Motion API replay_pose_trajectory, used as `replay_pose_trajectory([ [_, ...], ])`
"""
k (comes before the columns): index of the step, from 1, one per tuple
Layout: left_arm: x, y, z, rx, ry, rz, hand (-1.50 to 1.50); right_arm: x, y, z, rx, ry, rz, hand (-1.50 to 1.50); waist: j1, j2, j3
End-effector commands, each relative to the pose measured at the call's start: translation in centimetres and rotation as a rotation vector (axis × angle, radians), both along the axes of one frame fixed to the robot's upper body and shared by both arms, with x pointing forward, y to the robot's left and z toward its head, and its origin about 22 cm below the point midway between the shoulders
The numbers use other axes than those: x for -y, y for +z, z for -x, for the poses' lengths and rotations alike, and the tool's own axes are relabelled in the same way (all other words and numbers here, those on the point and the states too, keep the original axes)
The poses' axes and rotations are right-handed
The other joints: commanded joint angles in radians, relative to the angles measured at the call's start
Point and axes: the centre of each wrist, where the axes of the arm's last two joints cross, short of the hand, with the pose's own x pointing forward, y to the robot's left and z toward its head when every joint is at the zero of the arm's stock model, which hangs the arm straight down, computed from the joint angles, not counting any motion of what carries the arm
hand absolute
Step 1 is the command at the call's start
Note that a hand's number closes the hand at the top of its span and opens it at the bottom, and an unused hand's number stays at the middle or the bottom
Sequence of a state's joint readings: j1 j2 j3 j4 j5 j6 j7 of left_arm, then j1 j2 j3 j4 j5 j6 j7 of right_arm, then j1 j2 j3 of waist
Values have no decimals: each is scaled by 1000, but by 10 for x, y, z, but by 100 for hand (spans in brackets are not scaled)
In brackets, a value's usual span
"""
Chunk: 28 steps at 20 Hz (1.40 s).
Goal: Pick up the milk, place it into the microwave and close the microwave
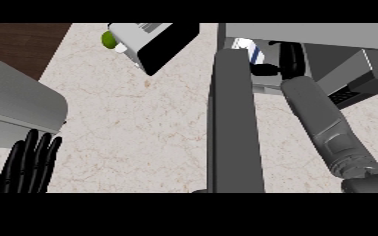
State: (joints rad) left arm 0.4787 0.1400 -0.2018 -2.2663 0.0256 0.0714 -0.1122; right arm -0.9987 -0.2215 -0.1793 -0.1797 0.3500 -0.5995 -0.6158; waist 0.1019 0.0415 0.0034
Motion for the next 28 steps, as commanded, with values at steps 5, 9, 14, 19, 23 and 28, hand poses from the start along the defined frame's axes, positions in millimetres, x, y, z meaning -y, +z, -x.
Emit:
replay_pose_trajectory([
  [5, 0, -1, -4, -3, -19, -41, -150, -19, 4, -5, -79, 94, 58, -150, 15, 4, 0],
  [9, -1, 5, -1, -1, -5, -50, -150, -24, -6, 0, -71, 85, 29, -150, 13, 4, 1],
  [14, 6, 6, 3, 0, -13, -42, -150, -21, 14, -10, -44, 61, -10, -150, 8, 1, 1],
  [19, 14, -5, 4, -13, -15, -43, -150, -14, 5, -5, -21, 0, -26, -150, -10, -7, 0],
  [23, 8, 4, 7, -2, -6, -58, -150, -3, 11, -7, 19, -15, -36, -150, -13, -8, 0],
  [28, 16, 1, 8, -23, -37, -48, -150, 18, 15, -7, 47, -26, -29, -150, -20, -9, 0],
])
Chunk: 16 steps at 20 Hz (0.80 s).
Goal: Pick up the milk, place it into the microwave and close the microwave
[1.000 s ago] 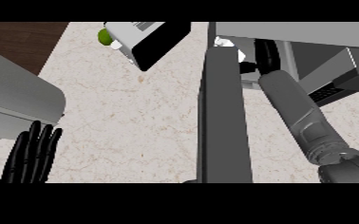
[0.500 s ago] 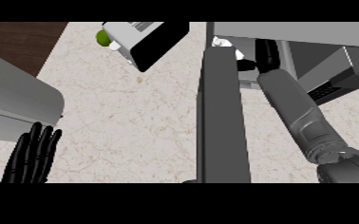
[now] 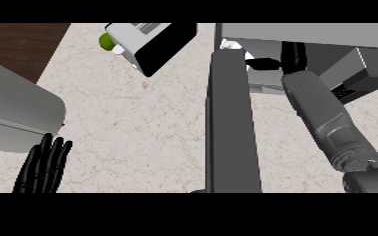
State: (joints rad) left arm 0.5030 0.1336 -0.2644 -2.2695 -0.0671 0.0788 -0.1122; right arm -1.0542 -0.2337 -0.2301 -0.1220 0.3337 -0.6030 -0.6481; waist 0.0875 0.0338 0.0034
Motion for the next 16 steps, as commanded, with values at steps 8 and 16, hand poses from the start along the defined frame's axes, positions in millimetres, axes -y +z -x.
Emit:
replay_pose_trajectory([
  [8, 14, 0, 8, -5, 2, -2, -150, 37, 9, 1, 35, -15, -61, -150, -12, -6, 0],
  [16, 2, -12, 11, -22, 22, 5, -150, 59, -19, 20, -31, 117, -229, -150, -38, -18, -2],
])
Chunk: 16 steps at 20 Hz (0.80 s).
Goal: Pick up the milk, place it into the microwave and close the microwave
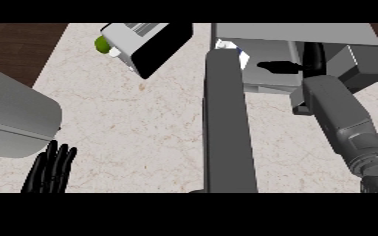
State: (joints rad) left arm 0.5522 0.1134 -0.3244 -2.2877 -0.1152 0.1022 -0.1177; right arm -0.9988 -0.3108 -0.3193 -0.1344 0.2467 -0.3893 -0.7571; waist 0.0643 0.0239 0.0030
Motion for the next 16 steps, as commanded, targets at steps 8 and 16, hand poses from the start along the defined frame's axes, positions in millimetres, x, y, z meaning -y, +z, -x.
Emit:
replay_pose_trajectory([
  [8, 7, 9, 9, 16, -17, 21, -150, 14, -40, 26, -68, 147, -181, -150, -21, -11, -1],
  [16, 6, 4, 5, 8, 15, 35, -150, 7, -91, 63, -155, 160, -240, -150, -48, -21, -2],
])
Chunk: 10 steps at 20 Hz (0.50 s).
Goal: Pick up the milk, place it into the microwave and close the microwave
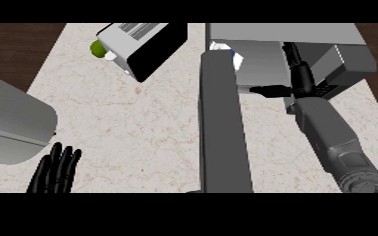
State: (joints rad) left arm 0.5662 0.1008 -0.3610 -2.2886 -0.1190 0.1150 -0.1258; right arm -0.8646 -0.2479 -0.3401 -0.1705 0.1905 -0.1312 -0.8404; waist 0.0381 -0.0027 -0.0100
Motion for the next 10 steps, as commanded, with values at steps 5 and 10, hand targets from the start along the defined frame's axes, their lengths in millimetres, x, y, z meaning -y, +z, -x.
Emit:
replay_pose_trajectory([
  [5, 3, -8, -4, -14, 12, -1, -150, 3, -45, 37, -116, 31, -65, -150, -27, 4, 10],
  [10, 3, 10, -1, -31, -59, -22, -150, 7, -85, 78, -135, 31, -192, -150, -32, 5, 11],
])
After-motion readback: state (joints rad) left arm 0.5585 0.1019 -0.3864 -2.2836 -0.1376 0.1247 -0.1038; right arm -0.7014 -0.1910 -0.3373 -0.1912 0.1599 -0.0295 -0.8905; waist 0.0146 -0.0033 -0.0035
